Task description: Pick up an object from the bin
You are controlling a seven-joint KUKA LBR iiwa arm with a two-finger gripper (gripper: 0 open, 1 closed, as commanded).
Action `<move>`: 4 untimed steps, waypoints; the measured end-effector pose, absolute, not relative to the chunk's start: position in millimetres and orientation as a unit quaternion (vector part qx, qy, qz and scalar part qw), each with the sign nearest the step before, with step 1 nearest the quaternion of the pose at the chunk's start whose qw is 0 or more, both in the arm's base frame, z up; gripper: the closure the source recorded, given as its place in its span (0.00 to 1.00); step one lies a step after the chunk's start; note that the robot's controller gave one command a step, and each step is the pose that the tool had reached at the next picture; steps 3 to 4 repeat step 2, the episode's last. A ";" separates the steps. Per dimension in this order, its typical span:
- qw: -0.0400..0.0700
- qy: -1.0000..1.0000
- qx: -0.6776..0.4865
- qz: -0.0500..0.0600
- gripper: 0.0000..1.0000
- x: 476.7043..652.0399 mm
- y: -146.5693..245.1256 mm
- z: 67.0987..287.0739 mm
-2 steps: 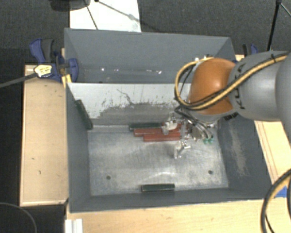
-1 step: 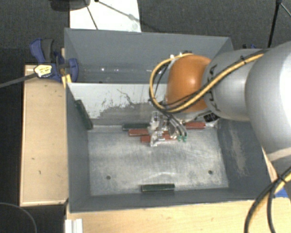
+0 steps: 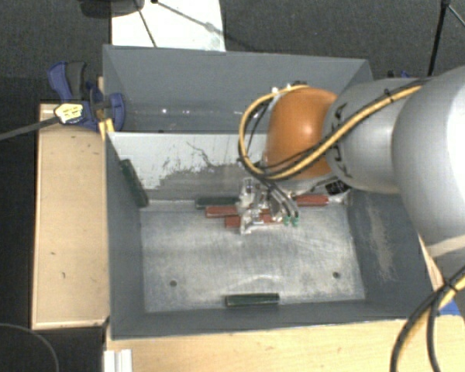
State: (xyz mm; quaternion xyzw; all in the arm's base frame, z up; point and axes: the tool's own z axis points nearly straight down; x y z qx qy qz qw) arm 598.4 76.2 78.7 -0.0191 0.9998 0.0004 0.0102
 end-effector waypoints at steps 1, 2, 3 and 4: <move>-0.001 1.000 -0.029 0.000 1.00 577.8 66.1 126.2; 0.002 0.998 -0.059 0.000 1.00 591.4 129.4 212.0; 0.002 0.998 -0.059 0.000 1.00 591.4 129.4 212.0; 0.002 0.998 -0.059 0.000 1.00 591.4 129.4 212.0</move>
Offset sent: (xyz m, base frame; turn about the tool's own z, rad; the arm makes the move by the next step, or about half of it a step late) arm -0.0077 0.0529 0.1327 -0.0777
